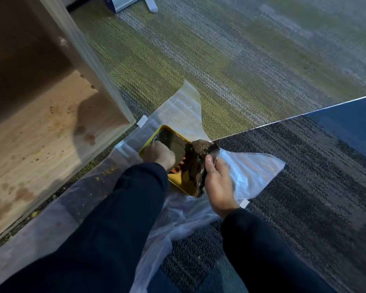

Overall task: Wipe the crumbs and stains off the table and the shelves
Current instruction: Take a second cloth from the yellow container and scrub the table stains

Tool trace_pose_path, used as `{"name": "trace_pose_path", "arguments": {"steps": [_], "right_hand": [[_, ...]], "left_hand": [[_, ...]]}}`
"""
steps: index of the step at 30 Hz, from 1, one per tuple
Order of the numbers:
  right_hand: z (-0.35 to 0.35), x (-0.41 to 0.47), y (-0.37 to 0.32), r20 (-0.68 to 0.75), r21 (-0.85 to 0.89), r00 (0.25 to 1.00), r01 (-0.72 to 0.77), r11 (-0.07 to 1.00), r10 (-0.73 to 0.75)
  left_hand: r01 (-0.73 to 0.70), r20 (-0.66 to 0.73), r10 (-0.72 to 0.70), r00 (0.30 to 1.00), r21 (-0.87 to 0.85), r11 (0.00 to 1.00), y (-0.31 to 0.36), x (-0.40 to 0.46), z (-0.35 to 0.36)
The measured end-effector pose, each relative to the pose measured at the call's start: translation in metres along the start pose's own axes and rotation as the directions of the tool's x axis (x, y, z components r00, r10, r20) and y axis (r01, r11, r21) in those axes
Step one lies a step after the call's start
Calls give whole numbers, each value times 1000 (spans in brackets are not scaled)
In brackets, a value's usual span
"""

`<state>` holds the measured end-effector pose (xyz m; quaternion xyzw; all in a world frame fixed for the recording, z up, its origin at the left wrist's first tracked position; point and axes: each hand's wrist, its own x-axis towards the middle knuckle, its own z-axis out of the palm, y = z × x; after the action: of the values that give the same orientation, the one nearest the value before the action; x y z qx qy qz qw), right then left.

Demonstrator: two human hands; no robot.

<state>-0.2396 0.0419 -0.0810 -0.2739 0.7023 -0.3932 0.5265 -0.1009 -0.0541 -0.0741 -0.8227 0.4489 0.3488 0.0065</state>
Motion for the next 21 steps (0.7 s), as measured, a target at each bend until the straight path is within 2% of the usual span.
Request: {"name": "trace_pose_path", "arguments": {"steps": [2, 5, 8, 11, 13, 15, 16, 17, 19, 21], "right_hand": [[3, -2, 3, 27, 56, 999, -27, 998, 25], [6, -9, 4, 37, 152, 997, -75, 985, 71], [6, -19, -4, 11, 143, 997, -76, 987, 75], [5, -35, -16, -3, 170, 996, -86, 982, 87], [2, -50, -29, -11, 209, 995, -96, 973, 101], [-2, -64, -43, -12, 238, 992, -119, 964, 125], [-4, -70, -50, -11, 244, 992, -123, 962, 129], [-6, -75, -58, -17, 243, 992, -120, 963, 127], [-6, -85, -77, -29, 230, 992, -111, 967, 121], [-5, -97, -97, -23, 230, 991, -126, 965, 135]], "left_hand": [[-24, -105, 27, 994, 32, 999, -5, -7, -7], [-83, -164, 80, 983, -15, 996, -15, -11, -13], [-119, -198, 83, 977, -176, 977, -20, -17, -19], [-70, -190, -10, 982, -410, 910, -23, -34, -29], [-16, -146, -93, 985, -616, 788, -20, -45, -43], [60, -41, -178, 983, -850, 523, -16, -53, -65], [93, 20, -182, 983, -911, 401, -17, -54, -74], [106, 54, -157, 986, -931, 350, -20, -58, -82], [108, 72, -112, 991, -925, 365, -26, -74, -98], [138, 93, -134, 987, -909, 393, -32, -92, -109]]}}
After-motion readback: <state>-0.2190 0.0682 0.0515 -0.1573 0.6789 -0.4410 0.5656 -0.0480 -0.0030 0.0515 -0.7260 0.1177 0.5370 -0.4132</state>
